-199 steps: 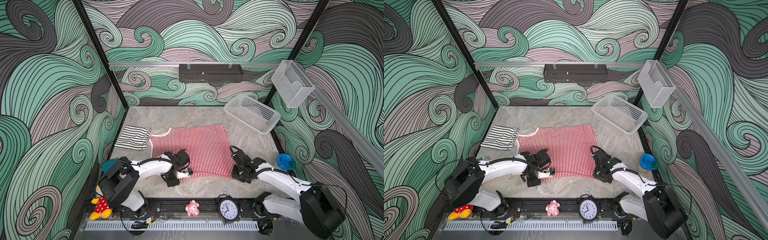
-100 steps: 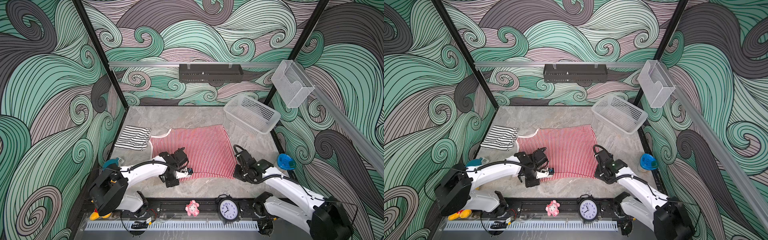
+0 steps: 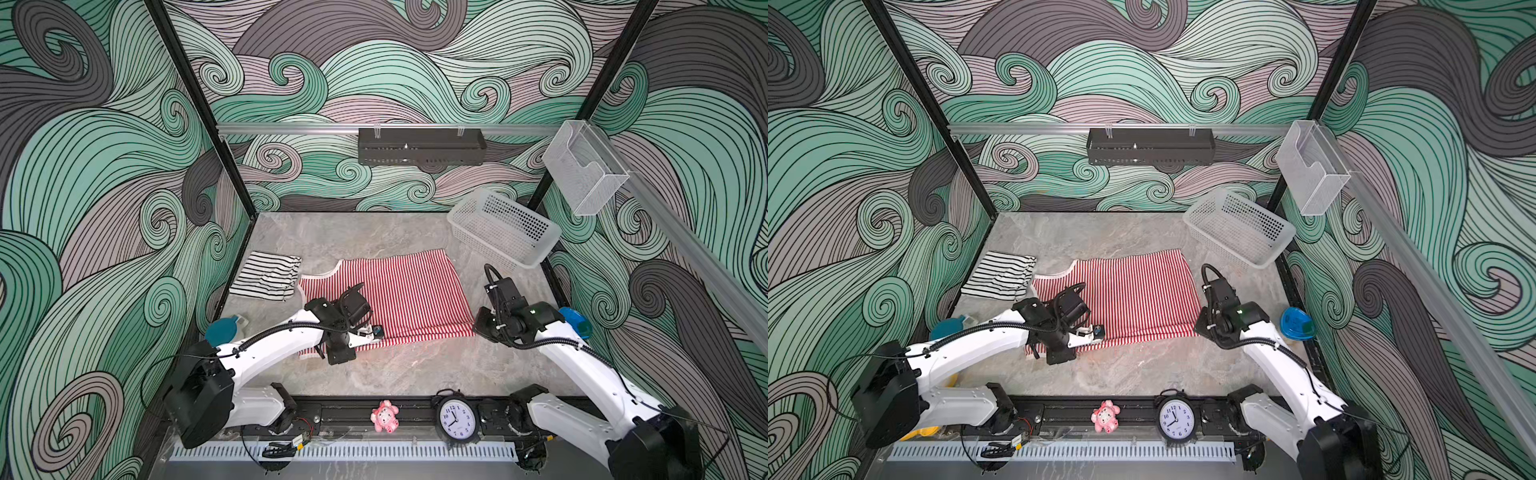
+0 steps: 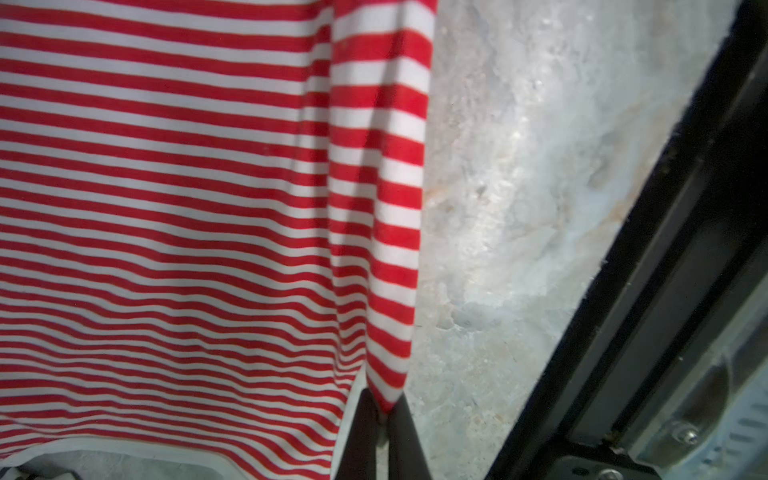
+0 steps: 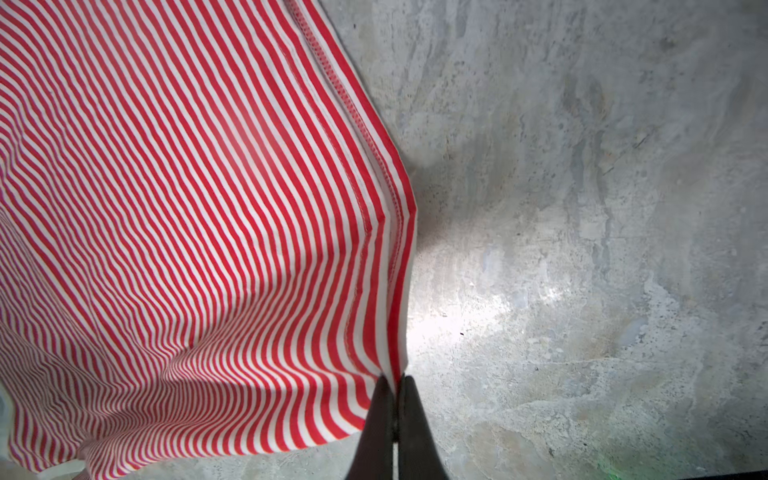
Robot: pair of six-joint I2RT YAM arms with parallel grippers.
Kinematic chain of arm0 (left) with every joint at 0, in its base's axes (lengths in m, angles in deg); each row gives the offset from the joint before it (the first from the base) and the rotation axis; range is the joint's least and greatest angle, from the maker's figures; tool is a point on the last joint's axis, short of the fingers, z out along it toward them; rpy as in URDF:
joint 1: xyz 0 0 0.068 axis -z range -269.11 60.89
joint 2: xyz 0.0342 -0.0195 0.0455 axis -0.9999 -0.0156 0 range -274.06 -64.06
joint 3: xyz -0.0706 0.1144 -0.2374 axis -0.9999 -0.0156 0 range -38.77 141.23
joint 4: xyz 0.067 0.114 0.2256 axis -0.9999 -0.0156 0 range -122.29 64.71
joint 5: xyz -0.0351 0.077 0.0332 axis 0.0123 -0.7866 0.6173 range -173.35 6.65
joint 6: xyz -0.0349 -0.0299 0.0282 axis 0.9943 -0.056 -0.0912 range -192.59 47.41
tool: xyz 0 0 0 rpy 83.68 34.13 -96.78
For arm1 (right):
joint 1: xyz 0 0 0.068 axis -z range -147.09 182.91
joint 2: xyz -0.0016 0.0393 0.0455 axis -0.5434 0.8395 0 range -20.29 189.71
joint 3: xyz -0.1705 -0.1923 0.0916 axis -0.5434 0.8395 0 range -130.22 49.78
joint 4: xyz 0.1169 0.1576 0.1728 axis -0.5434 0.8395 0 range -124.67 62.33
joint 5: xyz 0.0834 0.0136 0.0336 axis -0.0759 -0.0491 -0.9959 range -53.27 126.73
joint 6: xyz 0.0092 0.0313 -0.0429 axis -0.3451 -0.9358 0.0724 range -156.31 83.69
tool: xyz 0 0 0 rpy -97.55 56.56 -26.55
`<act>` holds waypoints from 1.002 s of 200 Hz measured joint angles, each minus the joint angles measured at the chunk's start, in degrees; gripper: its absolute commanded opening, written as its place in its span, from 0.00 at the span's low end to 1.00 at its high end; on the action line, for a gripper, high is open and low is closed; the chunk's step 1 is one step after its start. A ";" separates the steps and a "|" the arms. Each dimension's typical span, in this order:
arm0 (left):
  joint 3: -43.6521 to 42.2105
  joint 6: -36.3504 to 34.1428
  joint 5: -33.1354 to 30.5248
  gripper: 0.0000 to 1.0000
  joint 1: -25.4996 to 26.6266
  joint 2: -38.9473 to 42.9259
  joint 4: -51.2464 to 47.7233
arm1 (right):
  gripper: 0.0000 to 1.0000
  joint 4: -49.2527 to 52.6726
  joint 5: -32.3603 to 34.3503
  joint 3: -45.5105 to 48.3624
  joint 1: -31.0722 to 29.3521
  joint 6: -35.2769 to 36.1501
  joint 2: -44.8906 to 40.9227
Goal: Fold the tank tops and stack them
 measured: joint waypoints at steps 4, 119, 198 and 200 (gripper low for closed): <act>0.55 -0.17 -0.09 0.00 -0.63 -0.42 0.31 | 0.00 -0.20 -0.17 -0.66 0.44 0.42 0.74; 11.72 -3.67 -3.04 0.00 -12.31 -17.77 10.34 | 0.00 -7.74 -4.46 -18.99 6.80 8.46 29.31; 14.97 -1.68 -6.21 0.17 -15.54 -20.46 14.86 | 0.35 -10.78 -4.68 -24.52 7.45 9.01 38.80; 15.10 -1.64 -6.45 0.18 -15.56 -20.72 14.99 | 0.37 -10.99 -4.63 -24.52 7.45 8.74 38.77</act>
